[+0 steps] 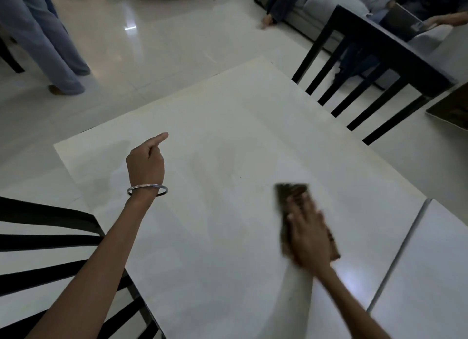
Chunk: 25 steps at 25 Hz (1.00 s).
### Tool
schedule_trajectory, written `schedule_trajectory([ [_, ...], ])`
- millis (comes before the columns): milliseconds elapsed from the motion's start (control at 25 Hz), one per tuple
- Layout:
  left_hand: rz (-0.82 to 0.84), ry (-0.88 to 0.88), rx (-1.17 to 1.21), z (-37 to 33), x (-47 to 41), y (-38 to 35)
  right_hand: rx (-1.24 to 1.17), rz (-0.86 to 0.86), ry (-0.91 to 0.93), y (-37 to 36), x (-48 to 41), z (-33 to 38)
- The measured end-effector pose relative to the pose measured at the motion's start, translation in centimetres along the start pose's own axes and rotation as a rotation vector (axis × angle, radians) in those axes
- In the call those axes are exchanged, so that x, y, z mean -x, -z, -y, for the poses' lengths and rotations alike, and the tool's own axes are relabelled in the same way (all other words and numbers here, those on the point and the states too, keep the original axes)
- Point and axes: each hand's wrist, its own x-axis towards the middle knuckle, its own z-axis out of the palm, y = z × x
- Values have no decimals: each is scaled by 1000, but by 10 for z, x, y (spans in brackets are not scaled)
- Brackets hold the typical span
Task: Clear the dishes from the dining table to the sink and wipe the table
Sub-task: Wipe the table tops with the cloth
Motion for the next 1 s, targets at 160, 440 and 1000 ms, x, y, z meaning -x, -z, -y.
schedule_trajectory([
  [160,36,1,20,2,-5,-6,-21,-79,-559,14,-114,-50],
  [440,109,13,91,1,-17,-15,47,90,51,-34,-133,90],
  [1000,181,-16,128,-47,120,-7,-39,311,882,-32,245,102],
])
